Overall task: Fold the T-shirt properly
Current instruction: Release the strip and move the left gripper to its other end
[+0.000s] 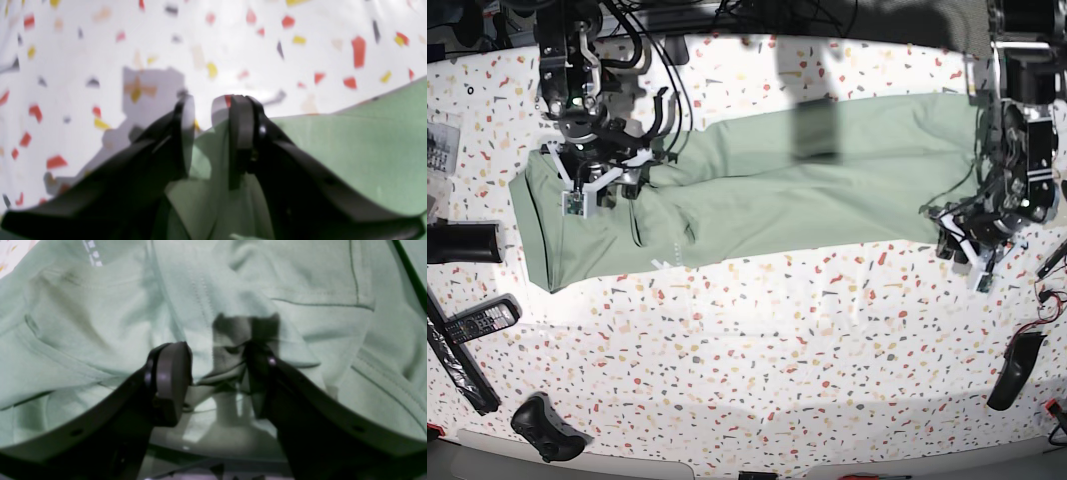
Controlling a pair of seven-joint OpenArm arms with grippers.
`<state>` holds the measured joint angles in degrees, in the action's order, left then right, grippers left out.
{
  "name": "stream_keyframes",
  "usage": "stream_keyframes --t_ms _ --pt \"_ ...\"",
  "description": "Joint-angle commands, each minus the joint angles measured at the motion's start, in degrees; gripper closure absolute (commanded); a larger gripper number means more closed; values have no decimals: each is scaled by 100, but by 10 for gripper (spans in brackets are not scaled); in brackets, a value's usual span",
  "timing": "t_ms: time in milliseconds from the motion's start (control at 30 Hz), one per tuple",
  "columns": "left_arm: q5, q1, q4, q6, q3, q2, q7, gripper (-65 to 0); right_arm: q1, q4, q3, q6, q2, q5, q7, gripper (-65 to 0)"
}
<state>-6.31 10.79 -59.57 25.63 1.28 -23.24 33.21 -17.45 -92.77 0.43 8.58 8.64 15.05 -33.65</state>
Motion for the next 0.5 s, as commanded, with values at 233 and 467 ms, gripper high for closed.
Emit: stream_keyframes --t_ms 233,467 --pt "-1075 -33 -1119 -459 -208 -656 1526 -163 -48 15 -55 160 -24 166 -385 -291" --pt "-1971 -31 -2391 -463 -208 -1167 2262 -166 -48 15 -55 223 -24 166 -378 -291"
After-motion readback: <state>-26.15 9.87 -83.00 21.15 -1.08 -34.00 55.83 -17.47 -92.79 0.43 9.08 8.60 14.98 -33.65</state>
